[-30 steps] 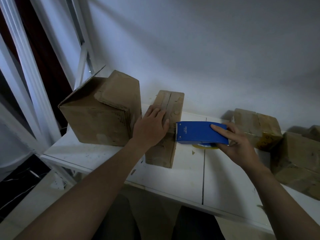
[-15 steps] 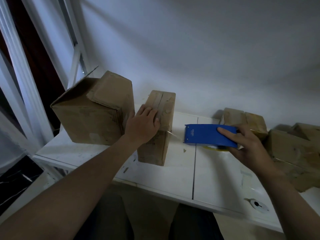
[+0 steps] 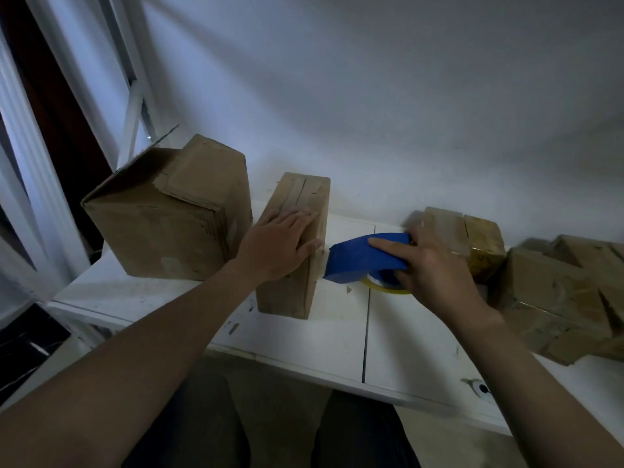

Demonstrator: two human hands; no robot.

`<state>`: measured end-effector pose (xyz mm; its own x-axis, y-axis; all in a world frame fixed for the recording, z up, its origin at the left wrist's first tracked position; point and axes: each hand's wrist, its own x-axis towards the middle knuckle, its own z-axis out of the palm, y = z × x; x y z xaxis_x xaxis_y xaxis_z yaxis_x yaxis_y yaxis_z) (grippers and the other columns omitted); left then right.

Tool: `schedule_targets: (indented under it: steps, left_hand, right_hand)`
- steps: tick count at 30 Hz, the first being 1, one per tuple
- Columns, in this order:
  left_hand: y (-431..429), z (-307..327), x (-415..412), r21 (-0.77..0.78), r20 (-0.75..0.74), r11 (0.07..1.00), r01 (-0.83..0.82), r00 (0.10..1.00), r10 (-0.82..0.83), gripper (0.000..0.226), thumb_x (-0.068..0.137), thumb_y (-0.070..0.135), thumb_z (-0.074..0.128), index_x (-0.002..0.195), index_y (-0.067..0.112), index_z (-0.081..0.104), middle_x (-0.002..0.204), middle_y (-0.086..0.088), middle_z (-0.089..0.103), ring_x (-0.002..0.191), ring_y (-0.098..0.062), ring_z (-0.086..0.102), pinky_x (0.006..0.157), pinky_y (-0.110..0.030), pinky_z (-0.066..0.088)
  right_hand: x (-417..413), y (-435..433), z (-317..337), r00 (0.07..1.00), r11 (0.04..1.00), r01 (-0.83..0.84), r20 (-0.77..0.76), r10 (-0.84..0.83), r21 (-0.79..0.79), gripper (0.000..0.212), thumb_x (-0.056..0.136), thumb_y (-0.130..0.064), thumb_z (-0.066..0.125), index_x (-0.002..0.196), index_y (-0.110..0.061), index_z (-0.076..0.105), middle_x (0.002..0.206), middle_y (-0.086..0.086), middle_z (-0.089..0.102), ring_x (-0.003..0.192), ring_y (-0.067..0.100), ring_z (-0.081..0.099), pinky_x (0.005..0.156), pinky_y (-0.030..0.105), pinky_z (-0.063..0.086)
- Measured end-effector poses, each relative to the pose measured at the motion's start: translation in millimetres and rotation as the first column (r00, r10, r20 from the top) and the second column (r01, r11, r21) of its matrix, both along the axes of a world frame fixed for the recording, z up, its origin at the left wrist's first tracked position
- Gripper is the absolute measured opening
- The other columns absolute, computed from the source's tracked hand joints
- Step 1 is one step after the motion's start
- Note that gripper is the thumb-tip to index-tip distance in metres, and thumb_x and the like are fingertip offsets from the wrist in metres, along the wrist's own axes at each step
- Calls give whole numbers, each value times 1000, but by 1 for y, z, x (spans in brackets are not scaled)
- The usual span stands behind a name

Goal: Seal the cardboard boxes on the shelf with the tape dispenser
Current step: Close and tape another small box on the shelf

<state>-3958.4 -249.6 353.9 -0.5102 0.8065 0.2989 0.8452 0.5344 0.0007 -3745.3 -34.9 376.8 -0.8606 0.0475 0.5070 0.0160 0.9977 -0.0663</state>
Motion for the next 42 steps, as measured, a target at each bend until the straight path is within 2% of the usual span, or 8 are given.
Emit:
schedule_targets:
  steps: [13, 16, 20, 27, 31, 36, 39, 42]
  left_hand:
    - [-3, -3, 3, 20, -22, 1000, -21, 1000, 22, 73, 97, 68, 18, 151, 23, 40, 156, 5, 42, 146, -18, 36, 119, -44, 30]
    - [-1, -3, 3, 28, -30, 999, -28, 999, 29, 71, 97, 66, 21, 152, 24, 39, 156, 7, 42, 146, -18, 36, 119, -43, 30]
    - [1, -3, 2, 27, -27, 999, -26, 999, 27, 72, 96, 66, 19, 152, 25, 37, 157, 6, 40, 147, -19, 34, 118, -46, 30]
    - [1, 0, 4, -14, -18, 1000, -24, 1000, 24, 75, 95, 68, 14, 154, 26, 32, 161, 5, 33, 150, -19, 28, 120, -46, 26]
    - [-1, 7, -4, -83, 95, 996, 26, 995, -18, 78, 94, 75, 12, 157, 29, 20, 166, 3, 21, 153, -21, 17, 122, -51, 19]
    - [-15, 19, -10, 189, 346, 981, -45, 938, -24, 64, 101, 59, 37, 156, 31, 21, 160, -5, 30, 148, -34, 27, 112, -58, 35]
    - [-35, 19, -8, 309, 550, 914, -263, 833, 54, 73, 101, 56, 41, 159, 22, 14, 165, -5, 22, 152, -27, 21, 120, -52, 25]
    - [-50, 13, 5, 290, 756, 808, -513, 640, 135, 66, 105, 52, 35, 159, 19, 16, 162, -9, 30, 145, -31, 34, 113, -45, 29]
  right_hand:
    - [-13, -36, 16, 898, 930, 348, 241, -367, 122, 43, 96, -32, 58, 136, -46, 53, 114, 6, 53, 100, 32, 58, 64, 36, 49]
    - [-2, -13, -1, 848, 881, 455, 364, -385, -127, 52, 91, -15, 58, 136, -42, 57, 114, 4, 64, 85, 21, 61, 64, 32, 51]
    - [15, 12, -25, 761, 485, 627, 613, -213, -610, 55, 89, 0, 63, 134, -32, 58, 95, 6, 65, 71, 23, 66, 52, 35, 59]
    - [31, 22, -78, 683, 262, 721, 723, -105, -642, 53, 86, 7, 62, 132, -18, 58, 101, 13, 60, 89, 33, 61, 68, 51, 62]
    - [21, 21, -87, 676, 468, 699, 713, -186, -541, 54, 88, -19, 63, 140, -22, 48, 129, 15, 56, 115, 34, 54, 59, 33, 55]
    - [9, 3, -68, 575, 655, 703, 763, -295, -277, 61, 95, -42, 51, 151, -27, 32, 149, 16, 35, 135, 45, 32, 108, 52, 36]
    - [-7, -21, -48, 729, 732, 579, 630, -266, -361, 61, 102, -48, 44, 157, -26, 27, 158, 8, 32, 145, 40, 25, 112, 52, 33]
    - [-33, -55, -28, 887, 649, 403, 450, -105, -645, 59, 104, -49, 43, 158, -31, 26, 151, 6, 46, 137, 30, 44, 107, 39, 37]
